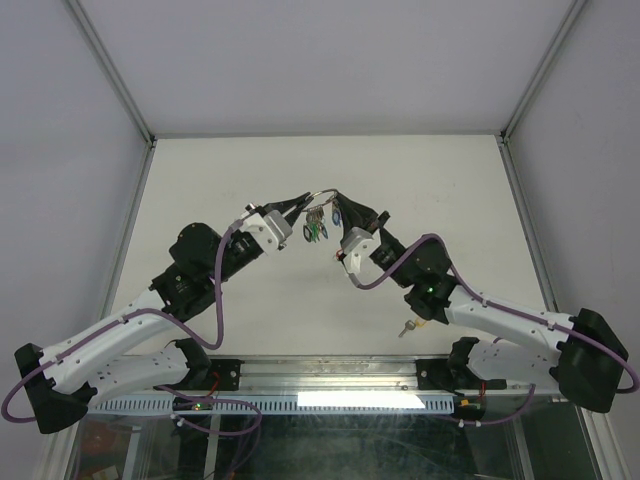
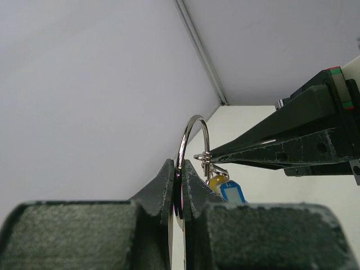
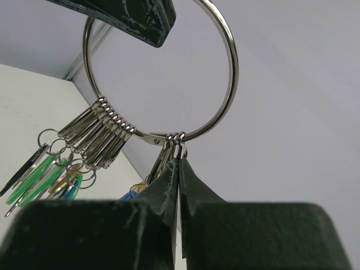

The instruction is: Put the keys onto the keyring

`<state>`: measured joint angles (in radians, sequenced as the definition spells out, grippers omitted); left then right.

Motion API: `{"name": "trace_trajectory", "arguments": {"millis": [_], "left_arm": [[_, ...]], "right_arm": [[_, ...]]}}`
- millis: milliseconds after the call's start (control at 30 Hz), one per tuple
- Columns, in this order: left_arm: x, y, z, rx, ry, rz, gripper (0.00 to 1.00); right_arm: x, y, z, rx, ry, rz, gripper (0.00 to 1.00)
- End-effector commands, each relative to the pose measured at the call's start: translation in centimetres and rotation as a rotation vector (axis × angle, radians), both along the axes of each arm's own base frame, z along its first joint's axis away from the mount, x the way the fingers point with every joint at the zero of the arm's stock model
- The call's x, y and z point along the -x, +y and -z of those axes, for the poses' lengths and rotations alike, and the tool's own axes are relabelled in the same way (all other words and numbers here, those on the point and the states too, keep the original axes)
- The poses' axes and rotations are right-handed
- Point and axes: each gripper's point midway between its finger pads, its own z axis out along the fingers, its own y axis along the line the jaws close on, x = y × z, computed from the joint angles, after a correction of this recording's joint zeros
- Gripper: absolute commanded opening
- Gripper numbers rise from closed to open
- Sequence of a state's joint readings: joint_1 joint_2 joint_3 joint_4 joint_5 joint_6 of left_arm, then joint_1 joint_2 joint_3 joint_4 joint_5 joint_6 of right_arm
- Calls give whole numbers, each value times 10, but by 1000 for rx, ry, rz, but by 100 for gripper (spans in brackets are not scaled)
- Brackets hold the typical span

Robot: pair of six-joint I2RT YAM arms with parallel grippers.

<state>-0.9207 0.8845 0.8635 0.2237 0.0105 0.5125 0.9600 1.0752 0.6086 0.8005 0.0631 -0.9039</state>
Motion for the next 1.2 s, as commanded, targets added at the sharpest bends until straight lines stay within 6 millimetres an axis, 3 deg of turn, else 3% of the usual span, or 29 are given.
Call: {"name": "trace_trajectory", "arguments": {"millis": [0, 333, 633, 700, 767, 967, 1167], "left_arm": [[12, 12, -50, 115, -94, 22, 0], [20, 16, -47, 125, -96, 42, 2], [29, 15, -40, 142, -72, 91, 6], [30, 14, -39, 148, -68, 98, 5], [31, 14, -37, 148, -65, 105, 0], [29, 18, -42, 155, -83, 77, 0], [24, 20, -46, 148, -97, 49, 0]], "right_arm": [[6, 0, -34, -12, -88, -11, 0], [10, -17, -35, 184, -101, 40, 0], [18, -28, -43, 245, -60, 32, 0], [16, -34, -50, 337, -165, 79, 0], [18, -34, -53, 340, -164, 71, 0], [37, -37, -61, 178, -29, -37, 0], [56, -35, -52, 14, 170, -160, 34]]}}
